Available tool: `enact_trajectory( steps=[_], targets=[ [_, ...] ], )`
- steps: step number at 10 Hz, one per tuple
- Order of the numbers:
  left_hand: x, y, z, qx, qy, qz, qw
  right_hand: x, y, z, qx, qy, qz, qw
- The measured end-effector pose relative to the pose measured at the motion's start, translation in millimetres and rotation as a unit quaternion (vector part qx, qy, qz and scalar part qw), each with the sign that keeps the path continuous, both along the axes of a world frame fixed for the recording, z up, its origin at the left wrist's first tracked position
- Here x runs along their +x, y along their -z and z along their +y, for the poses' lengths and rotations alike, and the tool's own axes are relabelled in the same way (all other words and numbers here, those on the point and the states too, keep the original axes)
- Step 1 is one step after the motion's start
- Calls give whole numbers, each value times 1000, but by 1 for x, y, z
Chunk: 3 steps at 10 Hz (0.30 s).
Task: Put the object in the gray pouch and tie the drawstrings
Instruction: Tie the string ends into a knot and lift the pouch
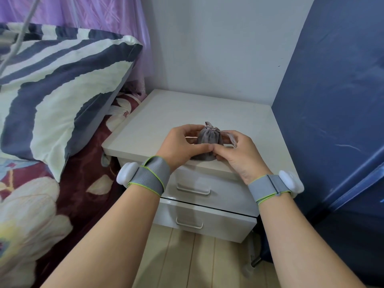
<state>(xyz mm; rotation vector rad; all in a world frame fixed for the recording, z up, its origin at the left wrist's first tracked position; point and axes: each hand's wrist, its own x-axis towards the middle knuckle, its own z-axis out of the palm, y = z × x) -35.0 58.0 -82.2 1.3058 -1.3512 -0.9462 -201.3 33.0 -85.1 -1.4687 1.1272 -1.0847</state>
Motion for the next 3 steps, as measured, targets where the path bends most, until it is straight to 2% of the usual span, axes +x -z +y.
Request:
enact_trajectory(
  steps=[2,3],
  targets=[
    [9,9,-2,-1,-42,-109,993,-12,-1,-3,19,-56,2,998],
    [8,9,-1,-6,-56,-120,991,-20,-14,-1,-17,-57,121,991]
  ],
)
